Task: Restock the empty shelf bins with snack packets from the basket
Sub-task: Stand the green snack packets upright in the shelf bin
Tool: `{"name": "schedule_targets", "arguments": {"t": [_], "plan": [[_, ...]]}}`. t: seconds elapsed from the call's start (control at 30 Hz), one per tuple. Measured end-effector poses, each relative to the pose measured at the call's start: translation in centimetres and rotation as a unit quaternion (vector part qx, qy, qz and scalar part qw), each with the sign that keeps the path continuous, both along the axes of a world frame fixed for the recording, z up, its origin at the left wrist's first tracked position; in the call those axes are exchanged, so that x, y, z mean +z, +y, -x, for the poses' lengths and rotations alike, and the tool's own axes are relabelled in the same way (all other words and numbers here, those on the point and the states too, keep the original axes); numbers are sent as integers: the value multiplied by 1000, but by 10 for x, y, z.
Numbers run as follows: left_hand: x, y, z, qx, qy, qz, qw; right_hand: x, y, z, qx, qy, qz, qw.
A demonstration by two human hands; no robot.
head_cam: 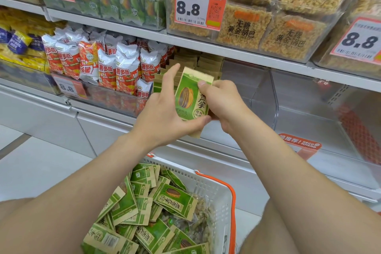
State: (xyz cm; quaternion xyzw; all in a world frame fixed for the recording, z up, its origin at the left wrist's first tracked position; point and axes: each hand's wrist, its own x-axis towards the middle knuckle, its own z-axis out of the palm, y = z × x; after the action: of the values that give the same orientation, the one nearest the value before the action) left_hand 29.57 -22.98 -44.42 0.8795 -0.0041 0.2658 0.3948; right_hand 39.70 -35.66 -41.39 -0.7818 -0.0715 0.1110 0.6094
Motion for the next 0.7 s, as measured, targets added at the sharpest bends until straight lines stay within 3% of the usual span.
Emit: {"name": "schedule_targets", "arguments": {"t": [0.07, 0.13, 0.27, 0.37, 0.53, 0.7], "plan": [[-1, 8, -4, 3, 36, -30, 999, 2, -3, 0, -15, -181, 66, 981], [-8, 17, -9, 23, 58, -100, 993, 10, -10, 8, -4, -342, 128, 931], [-17, 20, -13, 67, 65, -174, 980, 21, -18, 18, -19, -475, 143, 868], [-22, 22, -16, 73, 45, -197, 977, 17, -17, 15, -36, -463, 190, 865], [-27, 26, -17, 98, 61, -230, 966, 0, -18, -4, 18, -281, 242, 928], [-27, 27, -15, 91, 70, -237, 965, -16, -19, -22, 6, -207, 331, 921]]}}
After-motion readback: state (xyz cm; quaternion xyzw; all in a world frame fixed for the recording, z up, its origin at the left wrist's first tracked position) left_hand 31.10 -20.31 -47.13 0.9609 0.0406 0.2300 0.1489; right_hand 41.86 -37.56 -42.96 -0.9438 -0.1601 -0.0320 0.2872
